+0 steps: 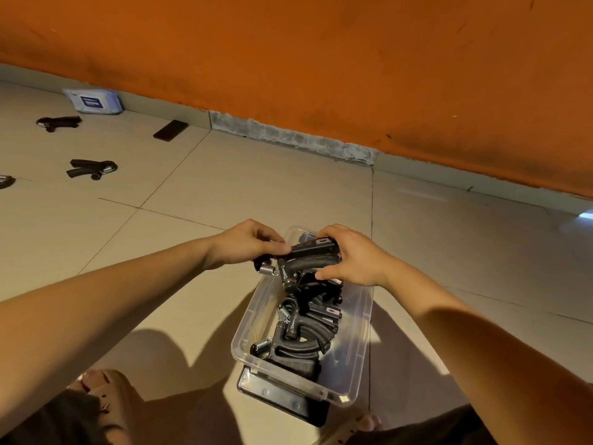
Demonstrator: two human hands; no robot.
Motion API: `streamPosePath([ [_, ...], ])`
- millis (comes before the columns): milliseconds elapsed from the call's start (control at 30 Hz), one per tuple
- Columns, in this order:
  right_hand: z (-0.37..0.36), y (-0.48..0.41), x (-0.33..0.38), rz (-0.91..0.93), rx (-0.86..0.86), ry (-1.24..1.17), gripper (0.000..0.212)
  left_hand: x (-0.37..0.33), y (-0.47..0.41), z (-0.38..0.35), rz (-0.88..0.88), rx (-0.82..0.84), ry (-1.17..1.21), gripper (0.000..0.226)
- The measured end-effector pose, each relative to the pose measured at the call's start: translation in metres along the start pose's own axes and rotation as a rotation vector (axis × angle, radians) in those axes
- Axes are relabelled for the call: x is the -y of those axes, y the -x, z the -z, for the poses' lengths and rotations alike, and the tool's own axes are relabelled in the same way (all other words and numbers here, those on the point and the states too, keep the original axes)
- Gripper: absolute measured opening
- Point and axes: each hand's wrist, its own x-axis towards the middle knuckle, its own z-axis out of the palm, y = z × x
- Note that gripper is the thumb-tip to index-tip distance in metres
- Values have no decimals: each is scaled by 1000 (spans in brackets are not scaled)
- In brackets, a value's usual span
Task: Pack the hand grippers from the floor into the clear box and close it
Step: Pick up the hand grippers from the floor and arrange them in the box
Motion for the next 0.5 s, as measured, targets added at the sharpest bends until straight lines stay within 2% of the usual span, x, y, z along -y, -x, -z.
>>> streamPosePath([
  [133,5,5,-14,-62,-93,-41,65,15,3,14,128,-29,252,20],
  [267,-3,5,-20,-96,-88,-4,68,8,-5,-7,171,-197,453,14],
  [367,-7,2,-22,-117,-44,117,68,3,-17,-17,166,-276,446,8],
  [500,-18,-7,-27,-153,-16,241,59,4,-34,-26,113,-288,302,10],
])
